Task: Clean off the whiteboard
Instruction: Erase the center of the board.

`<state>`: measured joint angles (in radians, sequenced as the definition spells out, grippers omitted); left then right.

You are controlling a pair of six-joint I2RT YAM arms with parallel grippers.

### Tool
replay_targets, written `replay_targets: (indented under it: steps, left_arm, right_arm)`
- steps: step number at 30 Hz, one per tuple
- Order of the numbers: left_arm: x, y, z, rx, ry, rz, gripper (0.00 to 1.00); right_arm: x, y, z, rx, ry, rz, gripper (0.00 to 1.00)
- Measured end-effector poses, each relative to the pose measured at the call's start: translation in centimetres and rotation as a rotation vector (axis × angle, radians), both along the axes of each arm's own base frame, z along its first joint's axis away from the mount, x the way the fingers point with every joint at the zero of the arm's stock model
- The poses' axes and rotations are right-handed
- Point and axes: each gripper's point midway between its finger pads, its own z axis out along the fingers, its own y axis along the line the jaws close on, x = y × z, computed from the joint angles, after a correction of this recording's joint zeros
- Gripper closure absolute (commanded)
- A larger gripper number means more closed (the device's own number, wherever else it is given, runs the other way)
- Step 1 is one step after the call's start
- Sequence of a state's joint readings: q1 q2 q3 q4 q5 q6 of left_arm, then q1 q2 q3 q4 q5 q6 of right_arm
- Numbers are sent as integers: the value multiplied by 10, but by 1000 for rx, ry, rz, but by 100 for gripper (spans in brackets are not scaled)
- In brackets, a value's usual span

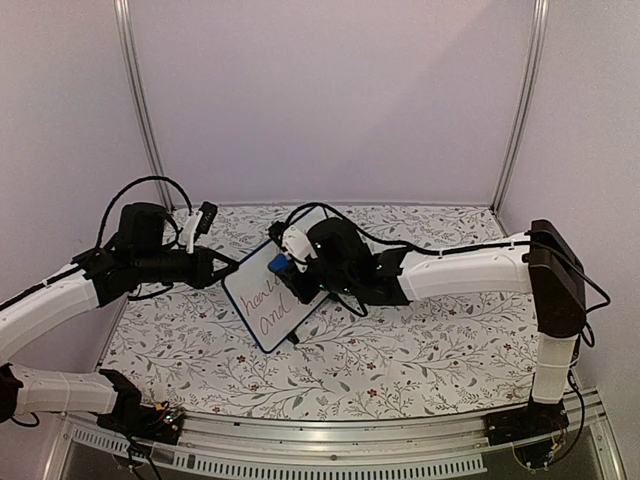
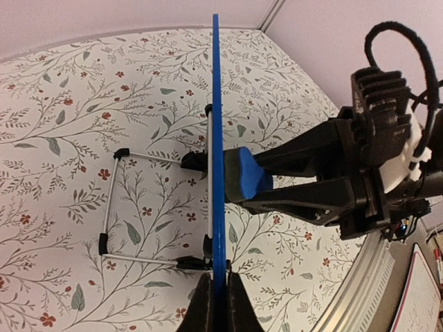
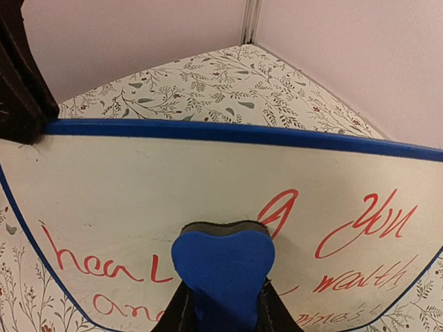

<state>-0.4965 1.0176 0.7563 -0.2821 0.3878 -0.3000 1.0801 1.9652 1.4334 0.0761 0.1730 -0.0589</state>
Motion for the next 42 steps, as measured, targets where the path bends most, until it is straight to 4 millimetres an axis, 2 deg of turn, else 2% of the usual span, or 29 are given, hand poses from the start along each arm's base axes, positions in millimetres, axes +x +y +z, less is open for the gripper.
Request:
replay_targets:
  steps: [6, 15, 19, 25, 31, 37, 42]
  left_arm:
    - [0, 0, 0, 1, 0, 1, 100]
    - [0, 0, 0, 0, 0, 1, 100]
    - [0, 0, 0, -1, 0, 3, 100]
    - [0, 0, 1, -2, 0, 2, 100]
    - [0, 0, 1, -2, 0, 3, 100]
    - [0, 0, 1, -1, 0, 3, 100]
    - [1, 1, 0, 2, 0, 9, 100]
  right_arm:
    - [-4, -7, -21, -26, 35, -8, 85]
    - [-4, -7, -20, -21, 40, -13, 85]
    - [0, -5, -9, -23, 29, -12, 85]
    - [18, -1, 28, 32, -24, -26, 85]
    - [23, -2, 30, 31, -31, -30, 85]
    - [22, -3, 25, 38, -21, -28, 85]
    - [16, -11, -5, 11, 24, -29, 86]
